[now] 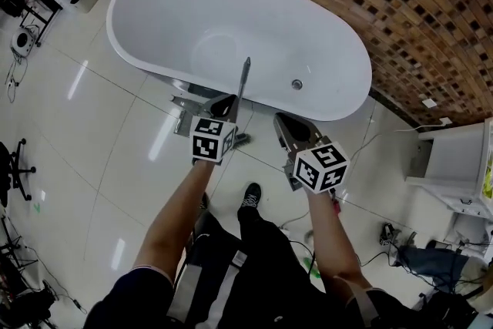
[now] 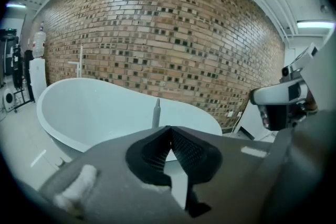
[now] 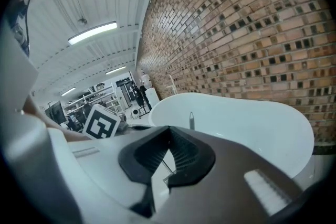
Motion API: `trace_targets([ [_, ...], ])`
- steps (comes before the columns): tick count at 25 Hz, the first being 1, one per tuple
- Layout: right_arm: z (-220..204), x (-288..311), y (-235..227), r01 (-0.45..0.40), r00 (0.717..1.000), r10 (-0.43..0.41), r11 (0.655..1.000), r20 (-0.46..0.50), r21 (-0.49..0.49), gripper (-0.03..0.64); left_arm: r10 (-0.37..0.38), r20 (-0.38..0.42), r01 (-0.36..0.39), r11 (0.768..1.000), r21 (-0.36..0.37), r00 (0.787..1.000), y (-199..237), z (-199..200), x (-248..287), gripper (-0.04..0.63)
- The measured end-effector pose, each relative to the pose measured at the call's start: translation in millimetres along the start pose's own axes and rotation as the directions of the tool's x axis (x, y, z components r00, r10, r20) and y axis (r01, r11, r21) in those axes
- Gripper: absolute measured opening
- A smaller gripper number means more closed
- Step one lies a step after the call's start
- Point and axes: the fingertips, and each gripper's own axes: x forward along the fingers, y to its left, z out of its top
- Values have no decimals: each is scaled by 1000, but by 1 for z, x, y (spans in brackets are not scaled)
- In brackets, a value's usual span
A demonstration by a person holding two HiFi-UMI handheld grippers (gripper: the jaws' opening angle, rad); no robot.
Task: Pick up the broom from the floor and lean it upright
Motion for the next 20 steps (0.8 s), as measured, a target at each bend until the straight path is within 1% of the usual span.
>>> trace_targets([
  [3, 9, 2, 30, -8, 1000, 9, 1000, 29, -27, 3, -60, 21, 60, 998, 21, 998, -7, 10, -36, 2],
  [7, 21, 0, 70, -22, 998, 26, 998, 61, -64, 3, -142, 32, 141, 990, 28, 989, -19, 19, -86, 2],
  [11, 34, -1, 98, -9, 997, 18, 993, 80, -118, 3, -223, 36, 220, 972, 83, 974, -35, 35, -125, 2],
  [13, 40, -4, 110, 1, 995, 13, 990, 96, -140, 3, -252, 46, 246, 963, 108, 967, -42, 42, -143, 2],
  [17, 48, -10, 132, 15, 991, 6, 988, 133, -154, 3, -300, 56, 290, 947, 140, 952, -51, 48, -175, 2],
  [20, 48, -13, 144, 14, 990, 9, 986, 137, -165, 3, -314, 67, 303, 943, 141, 947, -53, 51, -193, 2],
])
